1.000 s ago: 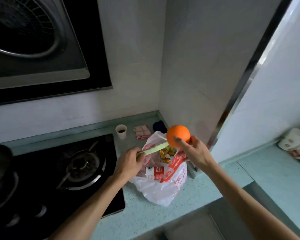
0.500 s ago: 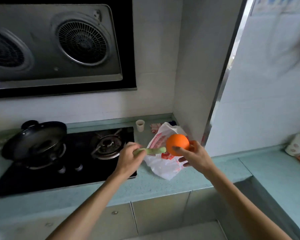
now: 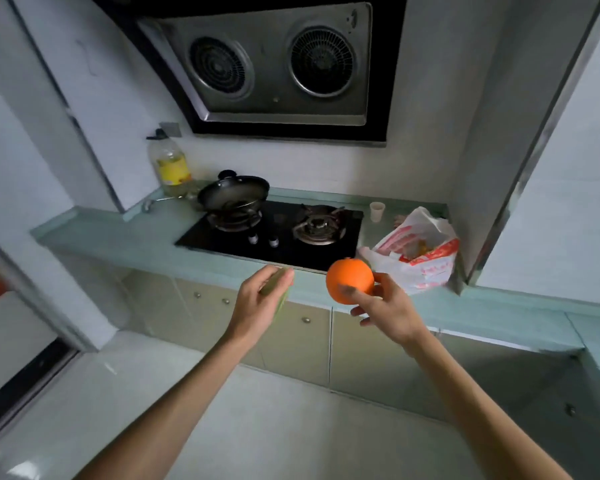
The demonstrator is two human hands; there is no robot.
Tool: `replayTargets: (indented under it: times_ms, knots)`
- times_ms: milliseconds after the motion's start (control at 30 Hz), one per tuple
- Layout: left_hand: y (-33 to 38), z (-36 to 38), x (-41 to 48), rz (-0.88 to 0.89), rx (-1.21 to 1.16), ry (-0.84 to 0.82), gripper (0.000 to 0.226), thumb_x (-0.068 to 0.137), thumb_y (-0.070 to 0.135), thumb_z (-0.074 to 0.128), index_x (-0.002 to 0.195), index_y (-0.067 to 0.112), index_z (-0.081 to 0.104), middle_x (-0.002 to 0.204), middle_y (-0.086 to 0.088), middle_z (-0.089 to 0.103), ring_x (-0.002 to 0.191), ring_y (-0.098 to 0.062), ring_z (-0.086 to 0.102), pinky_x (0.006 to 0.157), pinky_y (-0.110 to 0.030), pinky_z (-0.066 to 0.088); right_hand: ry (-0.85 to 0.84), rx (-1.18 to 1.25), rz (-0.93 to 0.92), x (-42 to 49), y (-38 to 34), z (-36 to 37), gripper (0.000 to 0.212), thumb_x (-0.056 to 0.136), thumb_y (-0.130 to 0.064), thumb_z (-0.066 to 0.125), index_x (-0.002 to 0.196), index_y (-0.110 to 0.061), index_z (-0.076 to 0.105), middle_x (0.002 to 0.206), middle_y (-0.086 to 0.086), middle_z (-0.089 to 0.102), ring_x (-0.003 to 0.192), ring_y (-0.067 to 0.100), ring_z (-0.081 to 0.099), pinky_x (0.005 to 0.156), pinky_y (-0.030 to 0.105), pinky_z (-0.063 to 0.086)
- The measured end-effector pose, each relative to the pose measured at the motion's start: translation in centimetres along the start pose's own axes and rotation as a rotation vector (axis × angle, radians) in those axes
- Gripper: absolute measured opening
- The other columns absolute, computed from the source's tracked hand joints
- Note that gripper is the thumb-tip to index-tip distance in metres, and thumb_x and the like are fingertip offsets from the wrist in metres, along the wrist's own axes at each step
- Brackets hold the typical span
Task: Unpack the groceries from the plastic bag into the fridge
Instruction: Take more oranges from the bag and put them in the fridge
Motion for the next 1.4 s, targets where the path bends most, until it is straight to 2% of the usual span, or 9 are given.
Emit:
replayTargets:
  times_ms: [100,200,300,533,667,867,1067,1300,1400]
  knots:
    - [0.2,-5.3,-4.2,-0.033,0.005,0.095,0.021,0.094,0.028,0.064,0.078,0.014,0.065,0.064,0.006,0.058,0.061,-0.009,0.053,0.055,-0.028,0.048,-0.094,0.007,-0.040,-2.4,-2.0,4.9,0.063,0.081,-0.037,0.075,0.129,-0.013,0.043,0.109,0.007,0.060,0.078,0.026,0.072,0.067,0.042,0.059]
    - [0.1,-11.5,-8.4,-0.031,-0.015,0.198,0.005,0.090,0.015,0.070,0.095,0.016,0.072,0.074,0.007,0.065,0.063,-0.010,0.055,0.053,-0.030,0.048,-0.197,-0.004,-0.096,-4.9,-4.4,10.7,0.063,0.079,-0.039,0.076,0.128,-0.015,0.044,0.107,0.005,0.062,0.077,0.025,0.072,0.066,0.040,0.059]
    - [0.5,-18.2,-13.2,-0.043,-0.002,0.295,0.032,0.087,0.005,0.070,0.116,0.018,0.071,0.093,-0.001,0.072,0.074,-0.010,0.059,0.054,-0.024,0.050,-0.309,-0.022,-0.150,-7.8,-6.8,17.5,0.066,0.079,-0.040,0.076,0.130,-0.016,0.043,0.112,0.006,0.061,0.079,0.026,0.073,0.064,0.036,0.058]
    - [1.2,-35.9,-27.3,-0.101,0.096,0.573,0.043,0.090,-0.001,0.059,0.116,0.031,0.070,0.094,-0.003,0.071,0.078,-0.014,0.065,0.073,-0.030,0.059,-0.550,-0.009,-0.236,-17.7,-11.2,35.3,0.063,0.079,-0.037,0.077,0.129,-0.014,0.046,0.109,0.006,0.063,0.074,0.021,0.071,0.063,0.035,0.058]
    - [2.5,-45.9,-36.0,-0.114,0.135,0.702,0.047,0.092,-0.004,0.054,0.117,0.033,0.066,0.101,-0.007,0.068,0.078,-0.017,0.066,0.061,-0.026,0.058,-0.685,0.003,-0.288,-24.6,-14.0,46.3,0.064,0.076,-0.040,0.078,0.128,-0.016,0.047,0.109,0.006,0.064,0.072,0.019,0.072,0.060,0.033,0.059]
    - [3.8,-59.1,-47.9,-0.128,0.186,0.901,0.055,0.089,-0.005,0.063,0.137,0.019,0.055,0.107,-0.008,0.070,0.078,-0.013,0.069,0.072,-0.030,0.061,-0.860,0.054,-0.351,-35.2,-18.7,60.2,0.065,0.078,-0.042,0.076,0.129,-0.018,0.046,0.109,0.004,0.064,0.075,0.021,0.073,0.066,0.037,0.060]
    - [3.5,-68.4,-58.3,-0.256,0.310,1.042,0.050,0.088,-0.002,0.065,0.132,0.020,0.060,0.108,-0.004,0.068,0.086,-0.024,0.070,0.069,-0.043,0.063,-1.065,0.095,-0.351,-44.8,-22.7,72.7,0.065,0.078,-0.044,0.075,0.128,-0.019,0.042,0.115,0.003,0.063,0.072,0.020,0.074,0.065,0.034,0.060]
    - [5.2,-76.5,-66.1,-0.236,0.373,1.259,0.030,0.087,-0.008,0.063,0.102,0.018,0.067,0.090,-0.008,0.069,0.070,-0.013,0.070,0.059,-0.019,0.056,-1.235,0.016,-0.572,-51.6,-28.5,86.5,0.063,0.077,-0.049,0.074,0.126,-0.019,0.048,0.113,0.003,0.063,0.091,0.019,0.069,0.071,0.037,0.061]
    - [7.2,-79.8,-67.1,-0.177,0.478,1.320,0.039,0.088,-0.006,0.063,0.107,0.028,0.063,0.099,0.002,0.067,0.084,-0.007,0.069,0.065,-0.016,0.056,-1.268,-0.017,-0.737,-52.9,-31.9,91.8,0.069,0.073,-0.060,0.073,0.129,-0.025,0.054,0.114,-0.004,0.061,0.098,0.016,0.063,0.083,0.037,0.056]
Point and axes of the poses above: each hand's wrist, its own x-axis towards the middle knuckle, its own z-axis out of the palm, y = z × x, the point moved 8 cm from there along x, towards the middle knuckle
